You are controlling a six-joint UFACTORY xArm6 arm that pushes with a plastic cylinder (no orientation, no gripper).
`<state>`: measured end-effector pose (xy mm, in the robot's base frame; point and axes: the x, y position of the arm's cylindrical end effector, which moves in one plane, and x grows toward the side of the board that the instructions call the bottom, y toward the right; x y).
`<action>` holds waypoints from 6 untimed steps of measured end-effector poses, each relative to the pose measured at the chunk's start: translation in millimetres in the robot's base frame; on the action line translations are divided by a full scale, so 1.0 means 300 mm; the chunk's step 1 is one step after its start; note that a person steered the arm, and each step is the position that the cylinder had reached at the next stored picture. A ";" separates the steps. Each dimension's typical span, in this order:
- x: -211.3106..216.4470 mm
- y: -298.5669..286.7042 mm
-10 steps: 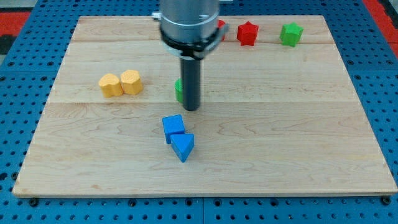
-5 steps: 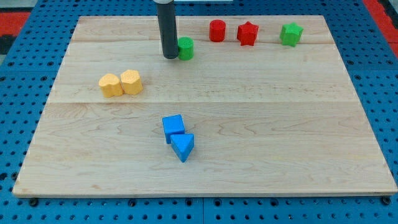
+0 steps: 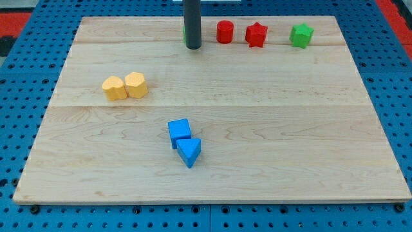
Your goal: Place the green circle to the left of red circle
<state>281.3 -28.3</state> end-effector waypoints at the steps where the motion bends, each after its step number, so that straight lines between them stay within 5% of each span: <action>1: -0.011 0.000; 2: -0.027 0.012; 3: 0.125 0.020; 4: 0.427 0.009; 5: 0.504 -0.188; 6: 0.408 -0.377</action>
<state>403.7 -141.5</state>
